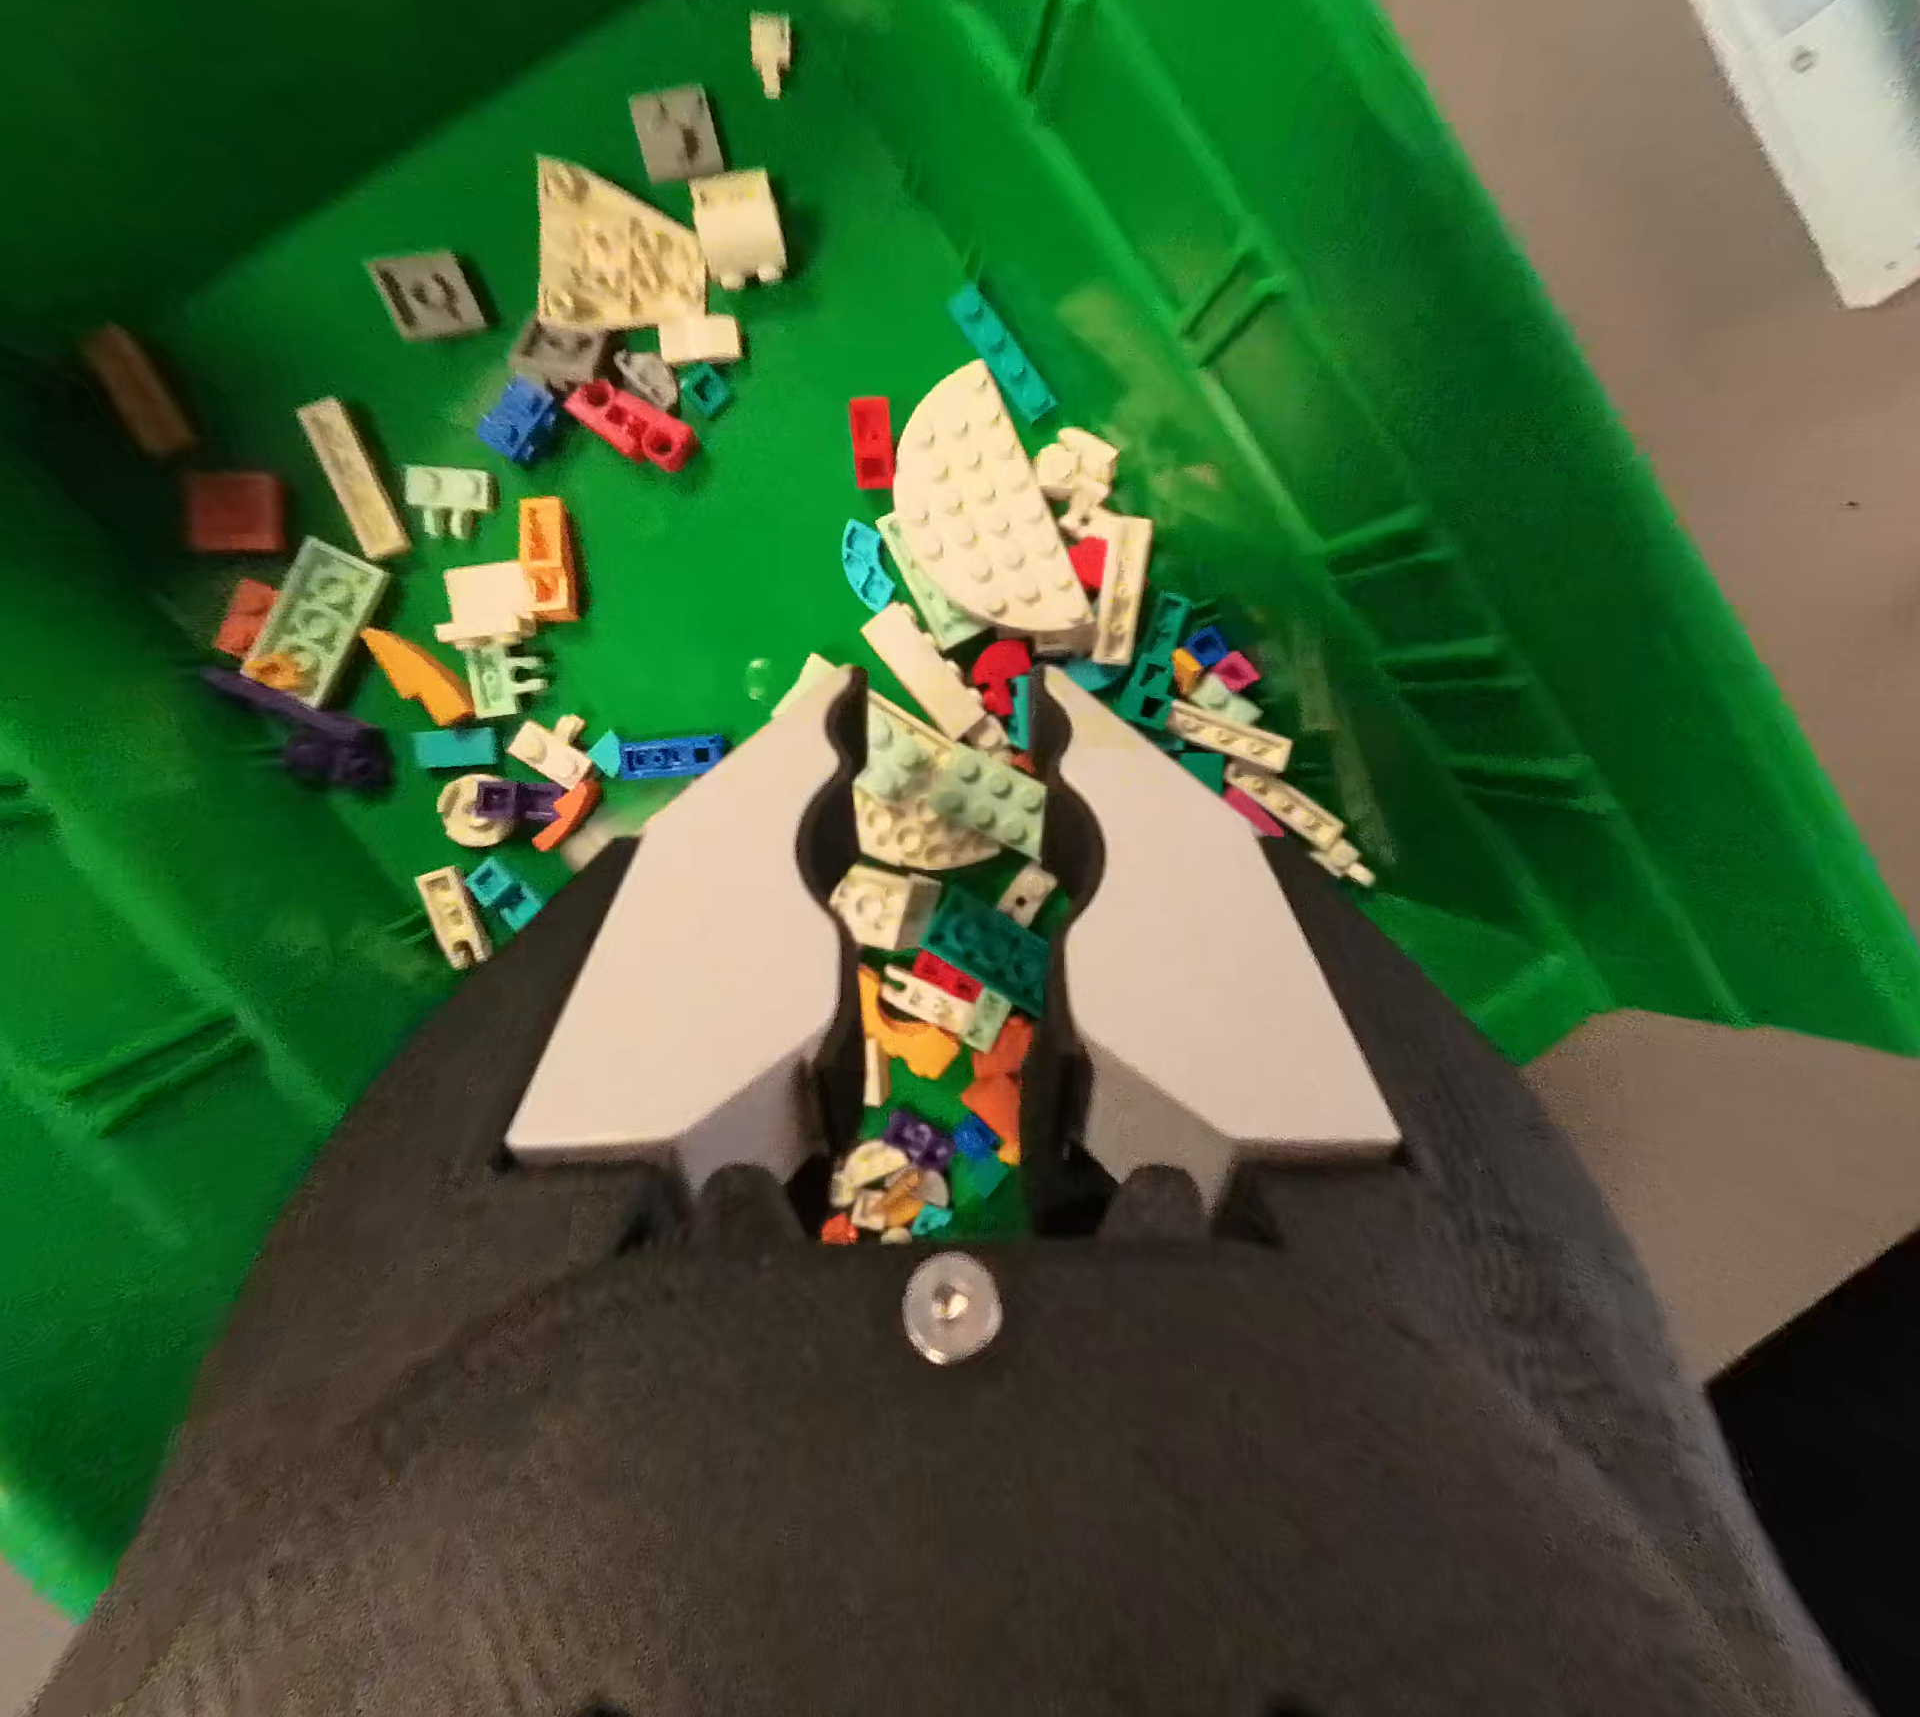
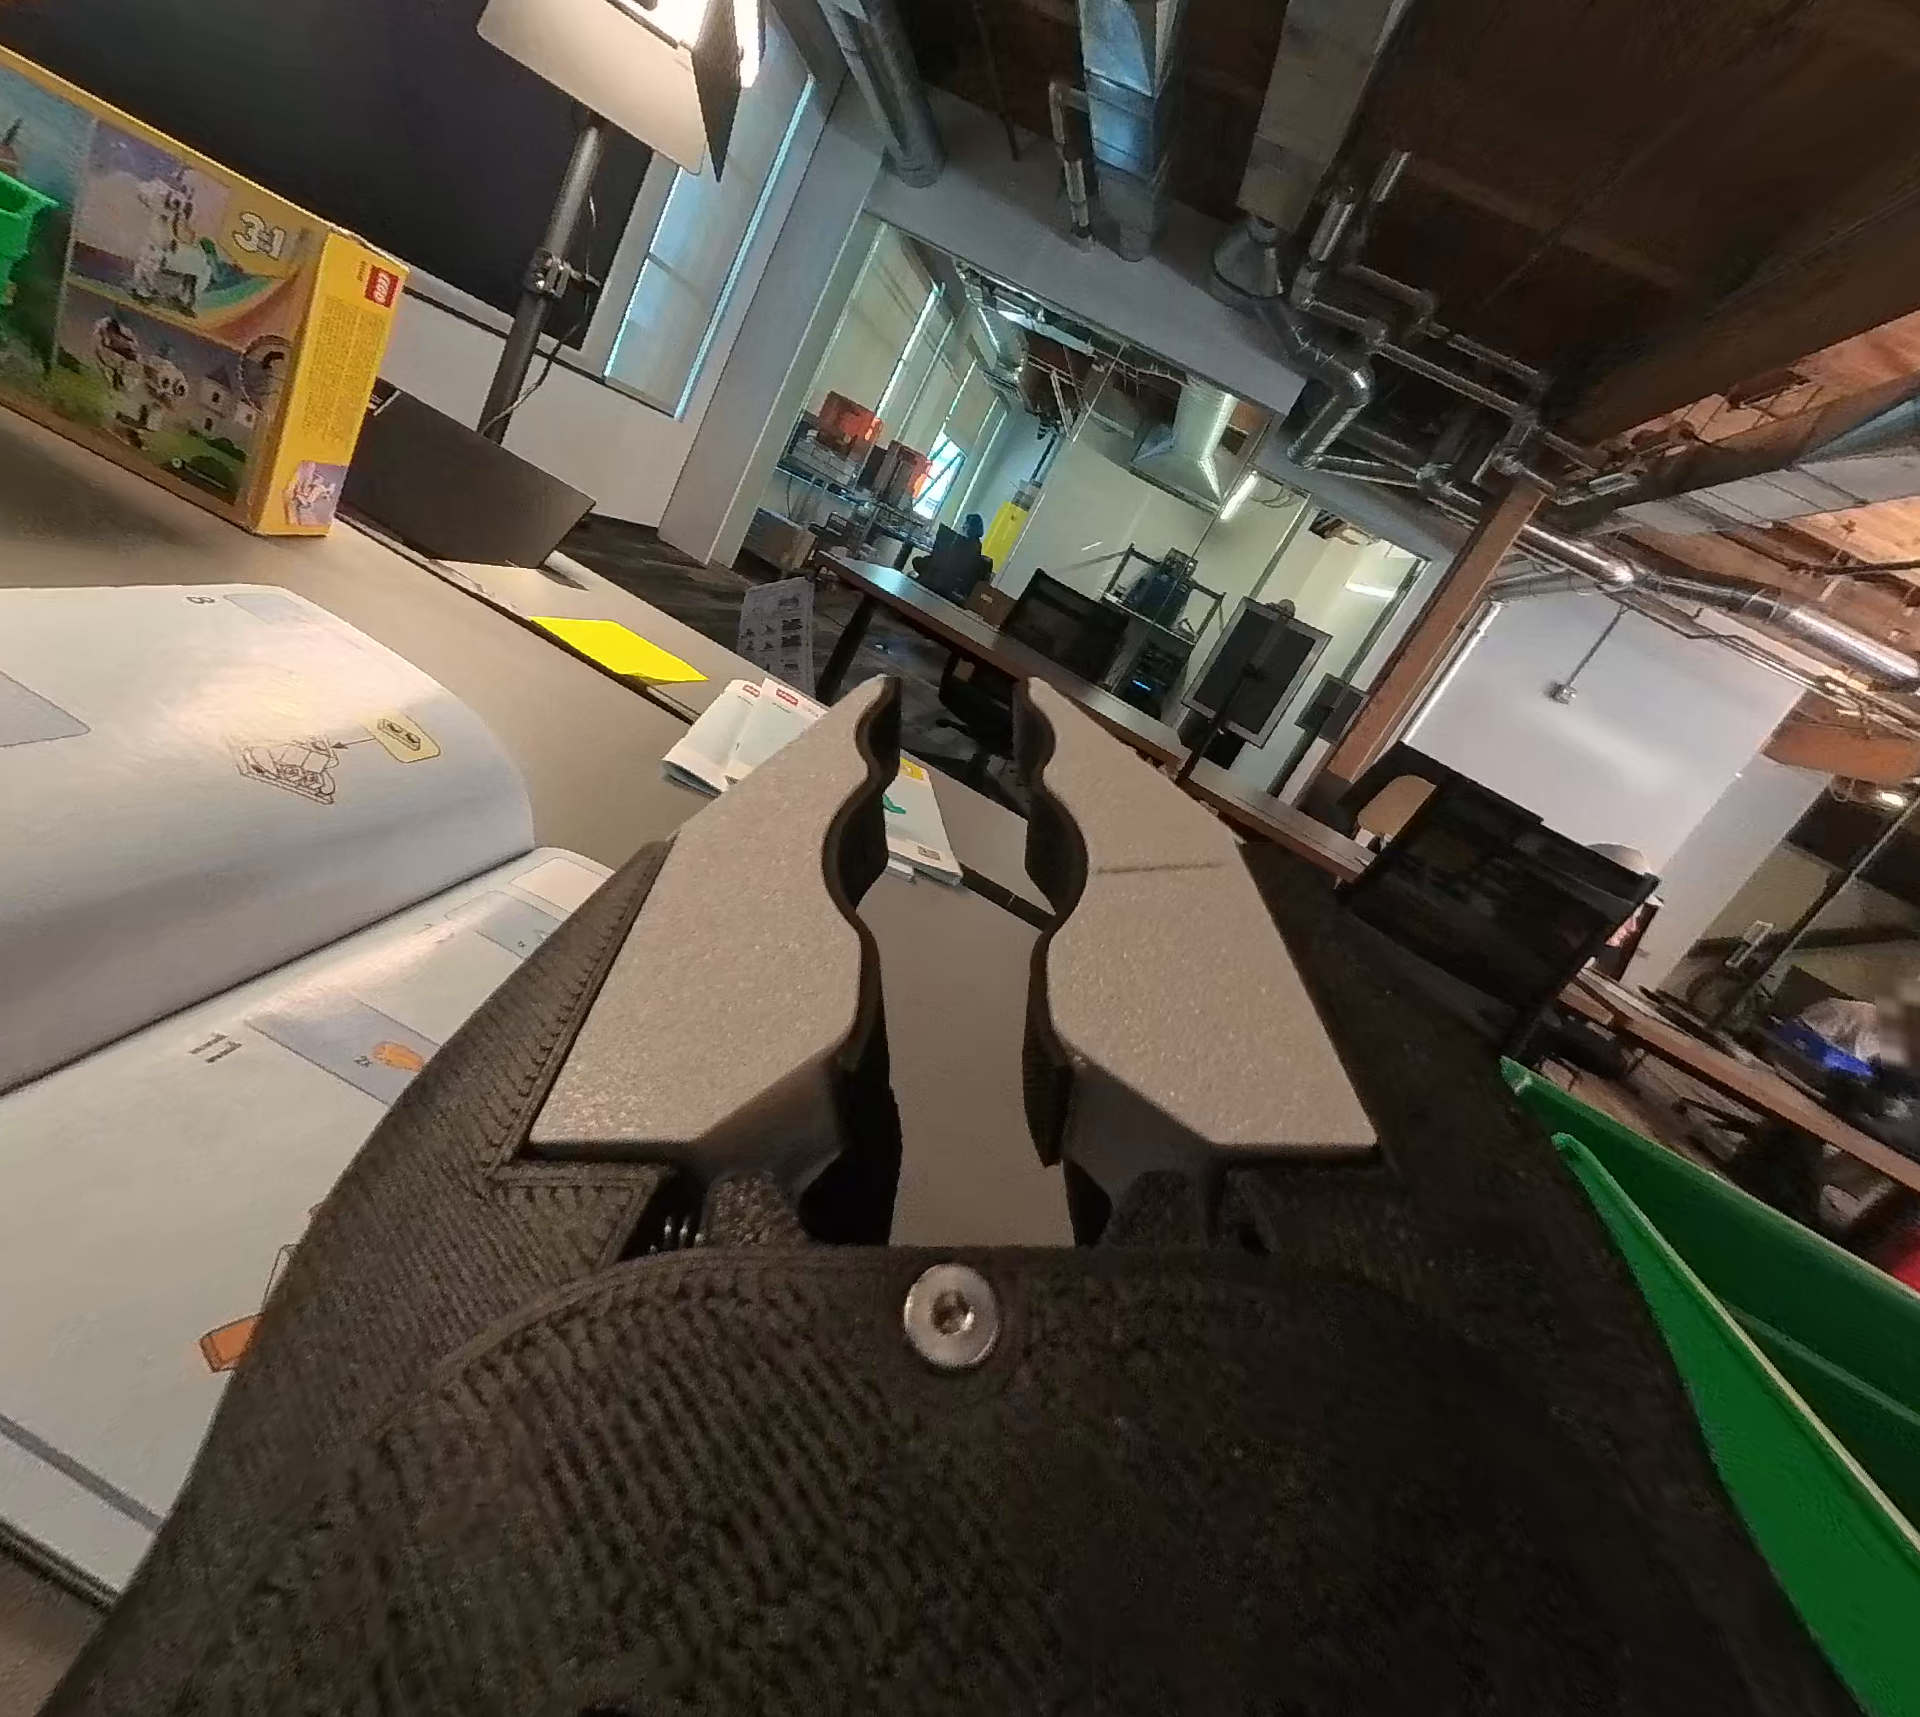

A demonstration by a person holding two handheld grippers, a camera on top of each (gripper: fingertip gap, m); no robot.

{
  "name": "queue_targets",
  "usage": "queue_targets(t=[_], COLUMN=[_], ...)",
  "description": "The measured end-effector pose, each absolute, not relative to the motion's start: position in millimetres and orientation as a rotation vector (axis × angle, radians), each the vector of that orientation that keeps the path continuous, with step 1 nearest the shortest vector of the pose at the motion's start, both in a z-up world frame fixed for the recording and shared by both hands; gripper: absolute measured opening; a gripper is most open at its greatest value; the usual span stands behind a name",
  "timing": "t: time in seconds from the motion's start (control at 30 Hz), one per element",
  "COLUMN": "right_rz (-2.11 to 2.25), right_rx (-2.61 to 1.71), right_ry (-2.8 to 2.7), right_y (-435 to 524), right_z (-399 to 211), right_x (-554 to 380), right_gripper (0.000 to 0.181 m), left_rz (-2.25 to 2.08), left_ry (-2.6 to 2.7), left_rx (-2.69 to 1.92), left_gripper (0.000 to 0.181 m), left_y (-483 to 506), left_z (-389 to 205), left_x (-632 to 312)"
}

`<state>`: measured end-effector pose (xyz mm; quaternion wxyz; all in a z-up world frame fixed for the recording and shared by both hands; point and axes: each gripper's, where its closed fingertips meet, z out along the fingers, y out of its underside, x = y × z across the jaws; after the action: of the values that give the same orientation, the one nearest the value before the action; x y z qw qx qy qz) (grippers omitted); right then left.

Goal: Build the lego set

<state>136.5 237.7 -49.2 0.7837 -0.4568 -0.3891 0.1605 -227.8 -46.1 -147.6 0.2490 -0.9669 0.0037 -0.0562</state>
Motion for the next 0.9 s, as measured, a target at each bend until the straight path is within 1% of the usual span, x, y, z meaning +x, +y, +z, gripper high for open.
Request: queue_targets(t=[0.1, 0.27, 0.6, 0.7, 0.73, 0.8, 0.9], right_rz=[0.353, 0.355, 0.352, 0.350, 0.352, 0.357, 0.366], right_rx=[-0.985, -0.985, -0.986, -0.986, -0.987, -0.989, -0.992], right_ry=[-0.844, -0.855, -0.876, -0.876, -0.875, -0.874, -0.874], right_y=[237, 237, 236, 236, 236, 236, 236], right_z=[-49, -51, -53, -53, -53, -53, -53], right_x=[136, 134, 132, 132, 132, 132, 131], right_gripper=[0.020, 0.019, 0.019, 0.019, 0.019, 0.019, 0.018], left_rz=[-0.097, -0.073, -0.096, -0.148, -0.176, -0.211, -0.098], left_ry=[-0.010, -0.045, -0.095, -0.051, -0.019, 0.073, 0.220], left_rx=[-2.681, -2.581, -2.604, -2.666, -2.700, -2.770, -2.859], left_gripper=[0.029, 0.028, 0.028, 0.027, 0.023, 0.021, 0.022], left_y=[-40, -17, 20, 13, 6, -11, -37], left_z=[-159, -148, -152, -153, -153, -152, -151], left_x=[-243, -260, -285, -281, -277, -268, -271])
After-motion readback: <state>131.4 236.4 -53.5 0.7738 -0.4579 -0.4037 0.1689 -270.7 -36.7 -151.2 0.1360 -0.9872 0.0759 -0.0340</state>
